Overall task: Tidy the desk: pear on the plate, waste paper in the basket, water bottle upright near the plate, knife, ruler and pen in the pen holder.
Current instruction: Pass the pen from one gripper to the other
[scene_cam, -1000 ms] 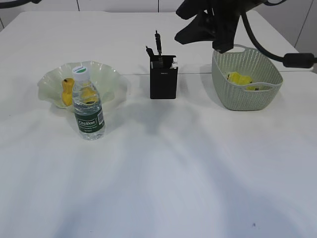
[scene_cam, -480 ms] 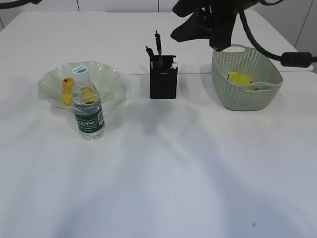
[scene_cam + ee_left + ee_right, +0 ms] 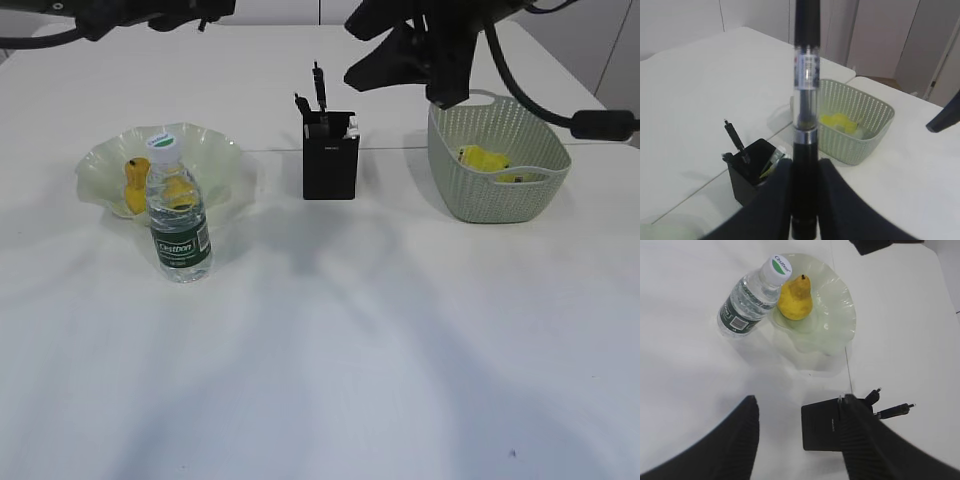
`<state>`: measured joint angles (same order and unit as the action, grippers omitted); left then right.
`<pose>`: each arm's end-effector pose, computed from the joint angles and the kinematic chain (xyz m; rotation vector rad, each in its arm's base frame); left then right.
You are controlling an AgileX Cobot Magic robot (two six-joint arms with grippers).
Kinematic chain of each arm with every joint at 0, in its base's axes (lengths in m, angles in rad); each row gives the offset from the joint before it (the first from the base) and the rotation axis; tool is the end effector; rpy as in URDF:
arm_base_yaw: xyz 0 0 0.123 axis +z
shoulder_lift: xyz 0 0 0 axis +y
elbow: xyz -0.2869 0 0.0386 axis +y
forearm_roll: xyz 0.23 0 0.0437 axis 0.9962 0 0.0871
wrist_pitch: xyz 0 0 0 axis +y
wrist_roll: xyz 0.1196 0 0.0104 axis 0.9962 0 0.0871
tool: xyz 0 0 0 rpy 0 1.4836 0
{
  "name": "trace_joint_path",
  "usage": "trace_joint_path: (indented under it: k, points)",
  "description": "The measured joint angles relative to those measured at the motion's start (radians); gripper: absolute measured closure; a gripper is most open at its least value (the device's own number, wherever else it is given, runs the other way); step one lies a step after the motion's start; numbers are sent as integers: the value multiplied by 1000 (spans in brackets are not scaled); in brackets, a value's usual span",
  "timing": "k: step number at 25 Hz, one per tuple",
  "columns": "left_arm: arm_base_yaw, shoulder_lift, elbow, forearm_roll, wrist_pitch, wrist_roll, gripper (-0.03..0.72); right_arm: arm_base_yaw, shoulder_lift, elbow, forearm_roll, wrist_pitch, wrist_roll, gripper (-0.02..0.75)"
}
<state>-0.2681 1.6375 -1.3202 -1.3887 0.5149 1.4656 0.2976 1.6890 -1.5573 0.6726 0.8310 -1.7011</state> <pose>0.3597 -0.1592 0.3422 0.6842 1.7757 -0.5916 0.3506 0.1653 0.3435 -1.6828 1.4541 0.0627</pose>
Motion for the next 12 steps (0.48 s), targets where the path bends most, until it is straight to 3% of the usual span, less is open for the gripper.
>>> trace_joint_path:
  k: [12]
  points:
    - [-24, 13, 1, 152, 48, -81, 591, 0, 0, 0, 39, 9, -16, 351]
